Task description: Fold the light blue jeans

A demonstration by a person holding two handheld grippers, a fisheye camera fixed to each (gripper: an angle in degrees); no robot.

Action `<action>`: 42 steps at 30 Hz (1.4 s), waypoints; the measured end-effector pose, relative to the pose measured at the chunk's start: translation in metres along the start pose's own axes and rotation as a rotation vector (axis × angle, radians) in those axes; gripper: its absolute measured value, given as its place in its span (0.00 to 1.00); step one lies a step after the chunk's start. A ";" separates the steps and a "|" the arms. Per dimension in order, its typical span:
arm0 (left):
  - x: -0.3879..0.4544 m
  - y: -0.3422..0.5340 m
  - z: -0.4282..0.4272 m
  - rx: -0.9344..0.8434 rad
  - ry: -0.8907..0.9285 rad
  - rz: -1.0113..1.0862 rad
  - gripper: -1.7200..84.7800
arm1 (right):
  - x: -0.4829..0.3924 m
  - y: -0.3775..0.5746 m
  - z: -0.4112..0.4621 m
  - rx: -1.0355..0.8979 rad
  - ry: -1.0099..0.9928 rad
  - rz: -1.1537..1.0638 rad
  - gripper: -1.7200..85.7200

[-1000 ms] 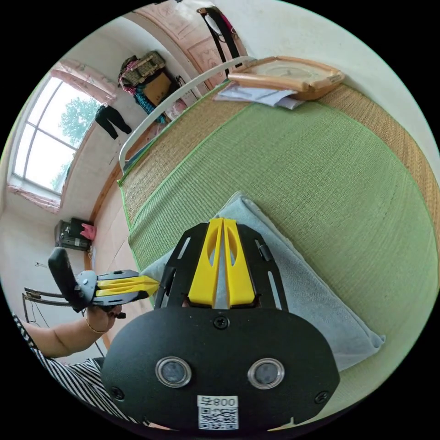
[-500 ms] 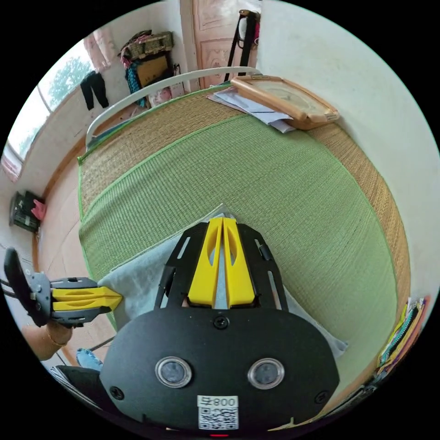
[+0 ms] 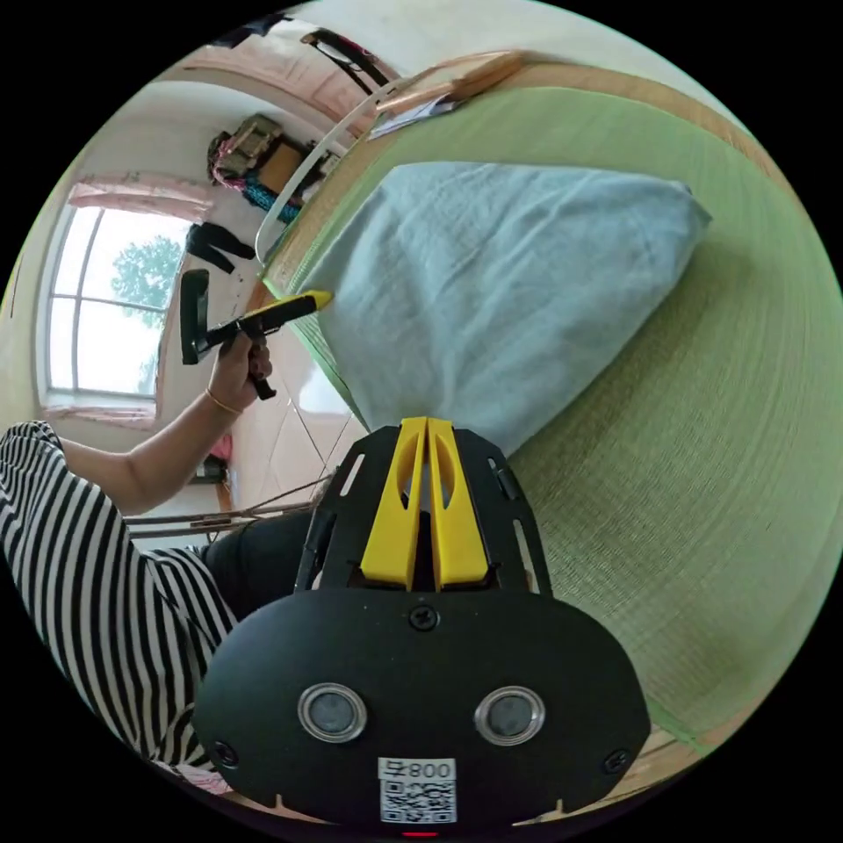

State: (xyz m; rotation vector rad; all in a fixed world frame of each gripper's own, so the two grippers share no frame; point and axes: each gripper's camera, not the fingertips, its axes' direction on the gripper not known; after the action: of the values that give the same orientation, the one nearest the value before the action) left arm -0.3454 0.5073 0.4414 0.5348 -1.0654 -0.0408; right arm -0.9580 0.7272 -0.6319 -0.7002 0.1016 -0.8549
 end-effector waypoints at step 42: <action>0.069 -0.026 -0.062 -0.005 -0.005 -0.136 0.02 | 0.041 -0.026 0.185 0.161 -0.127 0.166 0.02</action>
State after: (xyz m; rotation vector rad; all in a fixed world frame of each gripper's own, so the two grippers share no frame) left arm -0.2535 0.4896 0.4641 0.6020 -1.0328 -0.1645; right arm -0.8828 0.7825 -0.4654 -0.5848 -0.0229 -0.6504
